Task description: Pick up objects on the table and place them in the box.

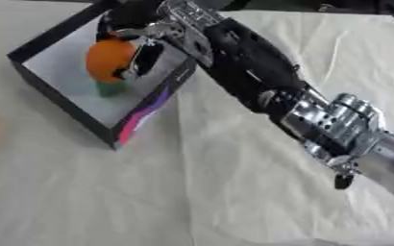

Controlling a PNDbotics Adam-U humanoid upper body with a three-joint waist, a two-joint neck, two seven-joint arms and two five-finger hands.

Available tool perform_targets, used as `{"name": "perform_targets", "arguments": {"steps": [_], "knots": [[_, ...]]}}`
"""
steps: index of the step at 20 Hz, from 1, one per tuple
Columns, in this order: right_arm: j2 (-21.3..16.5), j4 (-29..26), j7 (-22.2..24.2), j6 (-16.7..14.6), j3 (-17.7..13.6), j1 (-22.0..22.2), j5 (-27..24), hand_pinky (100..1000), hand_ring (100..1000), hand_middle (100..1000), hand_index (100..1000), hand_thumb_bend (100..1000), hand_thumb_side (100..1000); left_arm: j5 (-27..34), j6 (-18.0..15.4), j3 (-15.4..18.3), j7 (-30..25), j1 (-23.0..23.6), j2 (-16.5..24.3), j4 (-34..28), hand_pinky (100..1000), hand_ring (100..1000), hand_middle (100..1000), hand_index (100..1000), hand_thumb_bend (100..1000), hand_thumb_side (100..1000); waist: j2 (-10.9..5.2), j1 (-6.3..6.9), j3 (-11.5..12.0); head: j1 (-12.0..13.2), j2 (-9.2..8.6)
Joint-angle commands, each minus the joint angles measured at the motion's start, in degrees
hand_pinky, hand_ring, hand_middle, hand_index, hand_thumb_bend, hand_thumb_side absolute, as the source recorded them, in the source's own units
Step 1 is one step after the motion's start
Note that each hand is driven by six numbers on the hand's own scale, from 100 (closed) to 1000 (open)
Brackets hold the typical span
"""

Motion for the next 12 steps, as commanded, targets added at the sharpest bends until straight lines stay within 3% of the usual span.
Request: {"name": "perform_targets", "arguments": {"steps": [1,5,6,7,8,12], "knots": [[-0.05,0.68,-0.73,-0.53,-1.00,-0.77,2.11,896,850,777,904,264,483,0.08,-0.04,0.18,-0.16,-0.45,0.75,-0.85,838,808,780,842,100,791,0.30,-0.21,0.05,-0.07,-0.10],[-0.09,0.76,0.33,-1.97,-1.70,-0.82,2.95,972,888,801,964,351,367,0.08,-0.08,0.16,-0.21,-0.45,0.75,-0.87,838,809,780,842,100,791,0.28,-0.15,0.05,-0.02,-0.10],[-0.14,0.68,0.71,-2.58,-1.96,-0.93,2.61,994,891,800,971,441,437,0.08,-0.08,0.16,-0.22,-0.43,0.75,-0.87,838,809,780,843,100,791,0.28,-0.14,0.04,0.03,-0.10],[-0.20,0.46,0.81,-2.97,-2.35,-1.19,2.19,1000,892,799,970,458,538,0.07,-0.08,0.17,-0.22,-0.40,0.74,-0.87,839,809,780,843,100,791,0.27,-0.12,0.02,0.06,-0.10],[-0.26,0.28,0.50,-2.82,-2.88,-1.53,1.75,1000,892,799,961,455,699,0.07,-0.07,0.18,-0.21,-0.36,0.74,-0.85,839,809,781,843,100,791,0.25,-0.10,-0.01,0.10,-0.10],[-0.63,0.56,-2.15,0.38,-4.24,-2.21,-1.09,1000,874,798,965,359,707,0.08,-0.06,0.26,-0.21,-0.28,0.85,-0.79,839,810,781,844,100,791,0.13,-0.10,-0.18,0.39,-0.10]]}}
